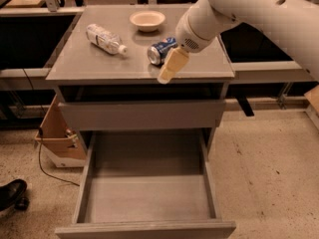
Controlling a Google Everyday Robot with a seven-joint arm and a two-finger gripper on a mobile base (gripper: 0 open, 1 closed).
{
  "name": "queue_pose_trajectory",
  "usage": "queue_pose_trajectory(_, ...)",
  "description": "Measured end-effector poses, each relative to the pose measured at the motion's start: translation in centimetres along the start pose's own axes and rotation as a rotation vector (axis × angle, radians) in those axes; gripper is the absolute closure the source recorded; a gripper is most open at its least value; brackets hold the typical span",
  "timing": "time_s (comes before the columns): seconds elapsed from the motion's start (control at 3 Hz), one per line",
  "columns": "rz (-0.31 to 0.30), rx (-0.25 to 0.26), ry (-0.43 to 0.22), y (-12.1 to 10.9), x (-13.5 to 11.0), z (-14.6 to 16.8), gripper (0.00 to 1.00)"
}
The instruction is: Place blue plastic bottle into middle drawer
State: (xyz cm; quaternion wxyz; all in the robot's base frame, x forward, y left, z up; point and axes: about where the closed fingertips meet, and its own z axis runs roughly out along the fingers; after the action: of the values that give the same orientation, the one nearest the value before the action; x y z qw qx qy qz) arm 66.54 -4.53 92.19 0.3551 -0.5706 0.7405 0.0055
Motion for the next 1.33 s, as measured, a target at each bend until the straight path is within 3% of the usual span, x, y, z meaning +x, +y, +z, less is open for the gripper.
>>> queue_pose_trajectory(0.67,0.105,0.063,-0.081,-6.0,-5.4,6.7,0.0)
queue_pose_trajectory(1.0,0.2,0.073,-0.107,-7.7,-8.0,12.2,0.0)
queue_pose_trajectory(1.33,0.264,0.061,-0.123,-8.1,-9.3,15.5,0.0)
